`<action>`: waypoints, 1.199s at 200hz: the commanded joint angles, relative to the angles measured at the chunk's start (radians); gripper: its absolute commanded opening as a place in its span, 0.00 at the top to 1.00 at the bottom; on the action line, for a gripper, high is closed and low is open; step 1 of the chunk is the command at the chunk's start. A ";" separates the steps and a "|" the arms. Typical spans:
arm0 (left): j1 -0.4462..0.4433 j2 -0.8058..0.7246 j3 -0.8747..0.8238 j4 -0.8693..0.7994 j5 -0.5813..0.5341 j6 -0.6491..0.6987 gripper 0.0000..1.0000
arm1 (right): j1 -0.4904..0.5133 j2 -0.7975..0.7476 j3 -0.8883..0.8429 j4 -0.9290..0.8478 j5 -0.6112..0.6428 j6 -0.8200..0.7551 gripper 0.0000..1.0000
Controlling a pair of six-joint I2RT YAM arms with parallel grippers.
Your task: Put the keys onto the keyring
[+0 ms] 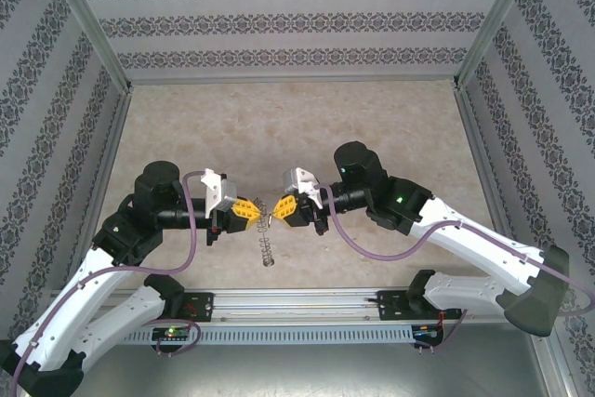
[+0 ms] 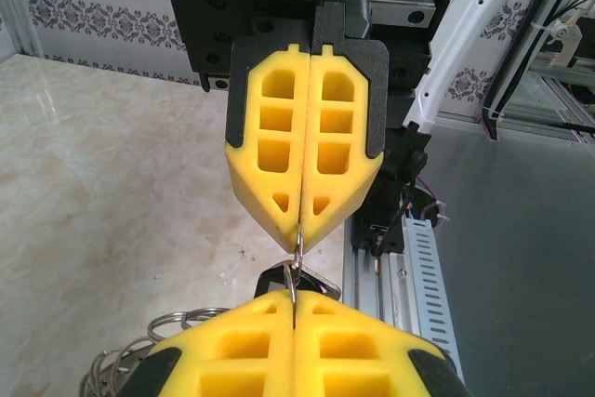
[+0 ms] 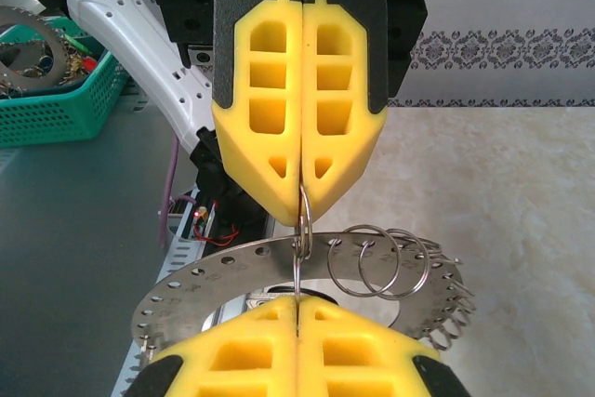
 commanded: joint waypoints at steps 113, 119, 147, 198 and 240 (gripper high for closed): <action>0.011 -0.006 0.037 0.036 0.022 0.022 1.00 | -0.023 0.002 0.033 0.004 -0.068 0.023 1.00; 0.012 -0.005 0.038 0.035 0.021 0.024 1.00 | -0.024 0.003 0.035 0.005 -0.073 0.023 1.00; 0.011 0.000 0.039 0.038 0.026 0.024 1.00 | -0.022 0.012 0.039 0.004 -0.080 0.026 1.00; 0.011 0.000 0.031 0.044 0.031 0.020 1.00 | -0.022 0.022 0.038 0.015 -0.084 0.027 1.00; 0.011 0.002 0.032 0.045 0.032 0.020 1.00 | -0.021 0.021 0.034 0.025 -0.082 0.031 1.00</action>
